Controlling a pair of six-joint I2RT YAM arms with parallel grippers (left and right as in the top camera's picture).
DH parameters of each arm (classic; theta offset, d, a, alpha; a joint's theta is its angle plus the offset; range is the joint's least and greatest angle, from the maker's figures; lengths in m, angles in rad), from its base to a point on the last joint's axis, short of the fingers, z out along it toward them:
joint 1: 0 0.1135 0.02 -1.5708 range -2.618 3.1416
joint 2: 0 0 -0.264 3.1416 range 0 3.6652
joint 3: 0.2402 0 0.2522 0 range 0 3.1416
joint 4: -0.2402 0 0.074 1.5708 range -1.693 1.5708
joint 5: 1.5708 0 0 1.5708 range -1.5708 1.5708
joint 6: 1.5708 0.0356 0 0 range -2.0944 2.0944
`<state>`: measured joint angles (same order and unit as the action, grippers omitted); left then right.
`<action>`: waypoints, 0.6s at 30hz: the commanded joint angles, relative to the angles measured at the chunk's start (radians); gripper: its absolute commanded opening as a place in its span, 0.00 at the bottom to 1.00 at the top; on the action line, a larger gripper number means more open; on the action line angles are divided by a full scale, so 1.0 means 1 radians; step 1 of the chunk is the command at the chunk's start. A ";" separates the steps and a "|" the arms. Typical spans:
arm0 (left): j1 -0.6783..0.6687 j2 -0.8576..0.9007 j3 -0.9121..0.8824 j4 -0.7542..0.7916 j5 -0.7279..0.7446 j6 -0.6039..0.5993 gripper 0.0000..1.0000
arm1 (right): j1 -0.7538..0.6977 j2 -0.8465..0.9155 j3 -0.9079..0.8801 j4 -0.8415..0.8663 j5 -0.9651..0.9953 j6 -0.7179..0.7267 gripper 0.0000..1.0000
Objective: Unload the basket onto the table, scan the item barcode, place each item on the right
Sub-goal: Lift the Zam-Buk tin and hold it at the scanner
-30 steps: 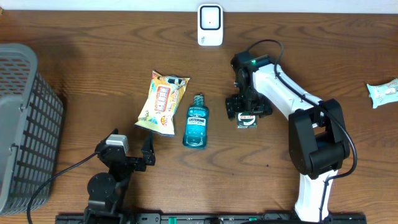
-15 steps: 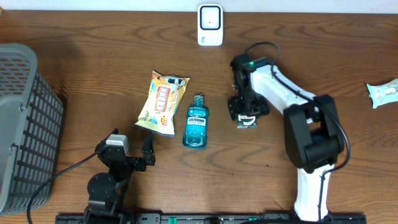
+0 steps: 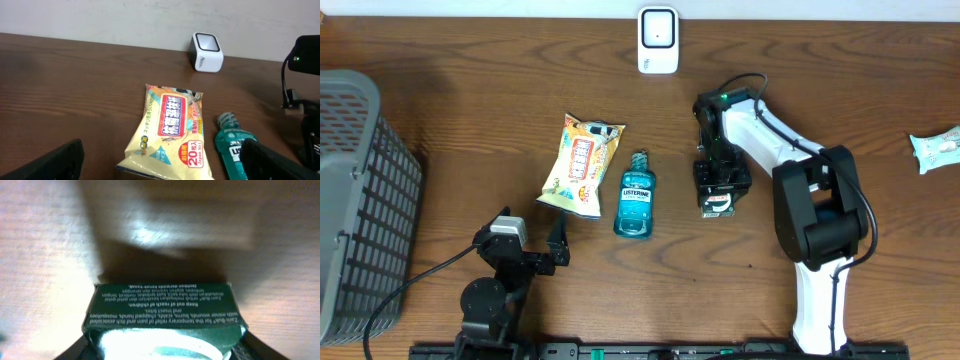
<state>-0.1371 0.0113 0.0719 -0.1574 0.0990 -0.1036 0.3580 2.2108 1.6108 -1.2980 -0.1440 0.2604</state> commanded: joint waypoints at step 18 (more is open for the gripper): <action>0.004 0.000 -0.016 -0.026 0.006 0.010 0.98 | -0.019 0.011 0.157 -0.404 -0.558 0.022 0.37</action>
<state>-0.1371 0.0113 0.0719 -0.1574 0.0990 -0.1036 0.3370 2.2204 1.7546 -1.6951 -0.6464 0.2783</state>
